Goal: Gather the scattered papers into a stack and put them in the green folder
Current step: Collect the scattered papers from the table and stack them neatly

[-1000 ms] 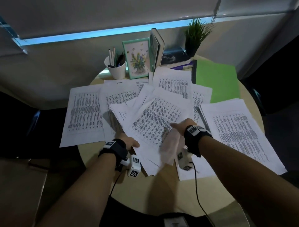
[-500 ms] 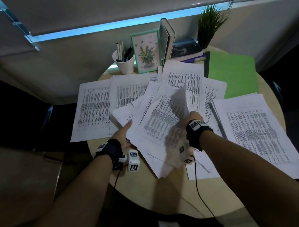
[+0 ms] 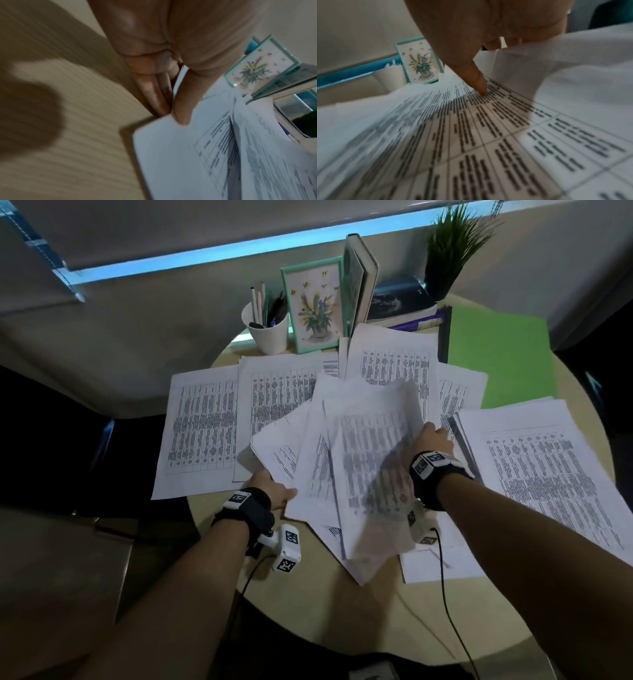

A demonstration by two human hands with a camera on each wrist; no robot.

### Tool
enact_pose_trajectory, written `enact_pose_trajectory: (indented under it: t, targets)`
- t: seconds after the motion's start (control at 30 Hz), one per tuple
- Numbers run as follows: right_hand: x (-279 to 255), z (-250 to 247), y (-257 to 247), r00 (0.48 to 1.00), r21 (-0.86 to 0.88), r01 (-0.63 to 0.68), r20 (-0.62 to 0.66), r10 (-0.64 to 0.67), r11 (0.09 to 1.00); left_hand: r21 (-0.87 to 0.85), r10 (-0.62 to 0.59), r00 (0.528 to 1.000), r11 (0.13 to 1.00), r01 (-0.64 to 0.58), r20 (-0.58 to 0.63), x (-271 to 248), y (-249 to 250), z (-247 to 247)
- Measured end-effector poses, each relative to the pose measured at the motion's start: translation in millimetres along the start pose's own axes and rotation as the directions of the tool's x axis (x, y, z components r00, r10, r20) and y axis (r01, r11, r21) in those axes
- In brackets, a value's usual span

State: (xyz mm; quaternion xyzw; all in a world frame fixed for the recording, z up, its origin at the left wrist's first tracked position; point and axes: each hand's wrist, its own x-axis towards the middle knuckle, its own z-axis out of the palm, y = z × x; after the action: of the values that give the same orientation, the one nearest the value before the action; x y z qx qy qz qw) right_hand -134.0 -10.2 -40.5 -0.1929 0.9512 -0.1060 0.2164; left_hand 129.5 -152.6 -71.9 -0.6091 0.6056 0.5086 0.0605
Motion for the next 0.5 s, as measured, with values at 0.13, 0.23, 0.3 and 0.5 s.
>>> enact_pose_trajectory:
  t: [0.13,0.23,0.3,0.5]
  targets:
    - [-1.1,1.2,-12.8,0.998,0.08,-0.036,0.054,0.032,0.996,-0.042,0.016,0.997,0.999,-0.013,0.078,-3.9,1.0,0.7]
    - [-3.5,1.7,-25.6,0.988,0.152,-0.071,0.148,0.049,0.986,-0.004,0.082,0.992,0.997,-0.082,0.101,-8.8,6.4,1.5]
    - [-7.9,7.9,-31.7,0.984,0.197,-0.085,0.173,0.051,0.977,0.033,0.086,0.987,0.995,-0.092,0.134,-12.8,9.8,4.3]
    - [-24.3,28.5,-51.6,0.969,0.137,-0.068,0.243,0.033,0.988,0.223,0.077,0.985,0.969,-0.11,0.153,-17.5,10.5,17.8]
